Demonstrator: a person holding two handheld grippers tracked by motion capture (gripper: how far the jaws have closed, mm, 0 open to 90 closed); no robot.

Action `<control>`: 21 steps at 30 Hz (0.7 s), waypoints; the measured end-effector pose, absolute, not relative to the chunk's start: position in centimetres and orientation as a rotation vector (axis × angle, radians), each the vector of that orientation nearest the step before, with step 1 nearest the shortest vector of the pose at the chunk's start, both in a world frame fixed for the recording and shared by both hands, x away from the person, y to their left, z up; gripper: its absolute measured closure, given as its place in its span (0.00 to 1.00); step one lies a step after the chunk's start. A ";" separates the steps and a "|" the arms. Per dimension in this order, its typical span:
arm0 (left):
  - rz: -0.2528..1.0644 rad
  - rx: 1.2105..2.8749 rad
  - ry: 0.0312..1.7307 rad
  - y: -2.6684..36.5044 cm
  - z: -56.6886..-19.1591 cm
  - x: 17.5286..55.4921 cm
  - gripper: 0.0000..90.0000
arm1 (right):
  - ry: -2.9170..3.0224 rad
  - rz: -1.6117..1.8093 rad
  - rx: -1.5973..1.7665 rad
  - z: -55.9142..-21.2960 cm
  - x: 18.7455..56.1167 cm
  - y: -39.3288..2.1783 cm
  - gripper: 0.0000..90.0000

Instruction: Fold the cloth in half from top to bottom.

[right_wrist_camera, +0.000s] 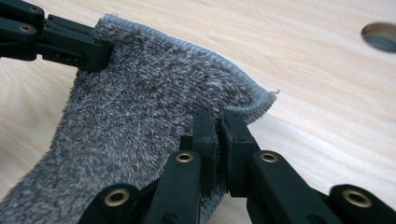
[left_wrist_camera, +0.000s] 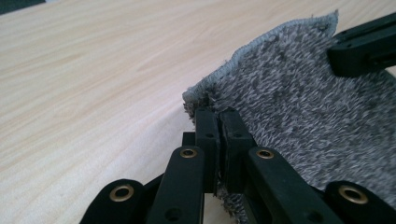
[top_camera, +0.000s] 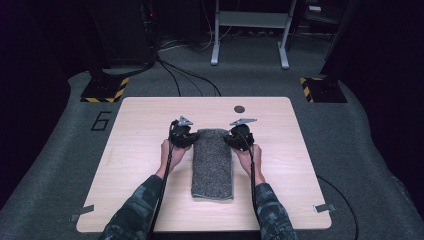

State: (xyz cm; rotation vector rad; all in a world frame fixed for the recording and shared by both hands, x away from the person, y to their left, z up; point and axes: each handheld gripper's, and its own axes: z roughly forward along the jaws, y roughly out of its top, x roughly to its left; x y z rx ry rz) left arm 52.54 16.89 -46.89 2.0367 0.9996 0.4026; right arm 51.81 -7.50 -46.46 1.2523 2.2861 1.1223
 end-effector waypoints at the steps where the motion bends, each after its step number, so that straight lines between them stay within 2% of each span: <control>1: 0.406 2.038 0.996 16.8 -46.8 52.5 0.97 | 2.281 1.123 1.240 -46.3 51.8 -7.5 0.95; 12: 0.434 2.015 0.962 17.1 -45.2 51.7 0.97 | 2.243 1.139 1.190 -45.0 51.2 -7.5 0.95; 21: 0.423 2.002 0.903 17.4 -44.7 49.9 0.97 | 2.226 1.160 1.142 -44.2 48.8 -7.6 0.94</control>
